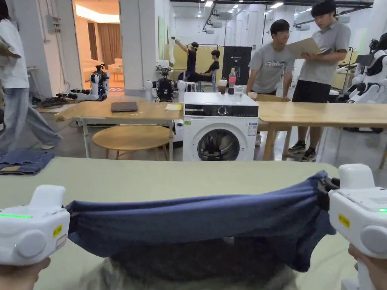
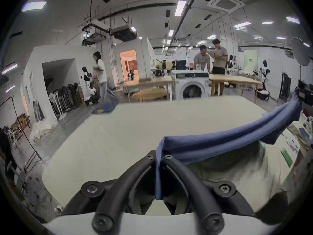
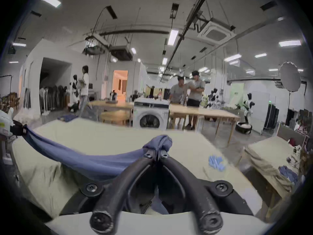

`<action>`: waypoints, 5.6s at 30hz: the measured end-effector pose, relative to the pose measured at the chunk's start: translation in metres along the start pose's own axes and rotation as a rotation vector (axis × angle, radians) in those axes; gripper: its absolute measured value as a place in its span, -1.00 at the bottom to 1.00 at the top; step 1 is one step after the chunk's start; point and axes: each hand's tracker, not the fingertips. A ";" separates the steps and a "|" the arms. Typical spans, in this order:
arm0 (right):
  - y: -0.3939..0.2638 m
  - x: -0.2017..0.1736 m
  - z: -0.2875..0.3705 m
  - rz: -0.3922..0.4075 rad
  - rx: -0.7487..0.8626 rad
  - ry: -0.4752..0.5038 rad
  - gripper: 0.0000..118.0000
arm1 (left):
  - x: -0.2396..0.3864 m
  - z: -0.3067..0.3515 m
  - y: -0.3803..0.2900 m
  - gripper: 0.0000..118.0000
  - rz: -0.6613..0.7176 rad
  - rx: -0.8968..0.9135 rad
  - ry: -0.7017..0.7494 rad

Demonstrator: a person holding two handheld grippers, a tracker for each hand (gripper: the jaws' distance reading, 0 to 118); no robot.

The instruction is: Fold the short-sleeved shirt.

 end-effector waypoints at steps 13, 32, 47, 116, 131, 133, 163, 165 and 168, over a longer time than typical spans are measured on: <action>-0.198 -0.008 0.034 -0.092 -0.510 0.008 -0.85 | -0.003 -0.004 -0.172 -0.46 0.076 -0.286 -0.006; -0.119 -0.081 0.079 -0.104 0.044 0.057 -1.00 | 0.087 0.053 -0.108 -1.00 -0.010 0.120 -0.122; -0.157 -0.077 0.076 -0.071 -0.125 0.095 -1.00 | -0.018 0.068 -0.228 0.93 0.050 -0.290 -0.068; -0.160 0.002 -0.124 -0.146 -0.497 -0.017 0.69 | 0.043 -0.168 -0.050 0.73 0.075 -0.367 -0.053; -0.157 -0.051 0.046 -0.158 -0.134 0.098 -1.00 | 0.055 0.024 -0.158 -1.00 0.093 -0.016 -0.105; -0.160 -0.057 0.048 -0.168 -0.158 0.112 -1.00 | 0.051 0.018 -0.161 -1.00 0.111 -0.077 -0.106; -0.216 0.008 -0.039 -0.176 -0.459 -0.054 0.85 | 0.069 -0.156 -0.120 -0.94 -0.066 -0.367 -0.006; -0.218 0.002 -0.054 -0.171 -0.463 -0.032 0.85 | 0.070 -0.152 -0.115 -0.95 -0.090 -0.359 0.000; -0.221 -0.008 -0.078 -0.156 -0.492 -0.029 0.81 | 0.061 -0.148 -0.108 -0.95 -0.092 -0.340 0.017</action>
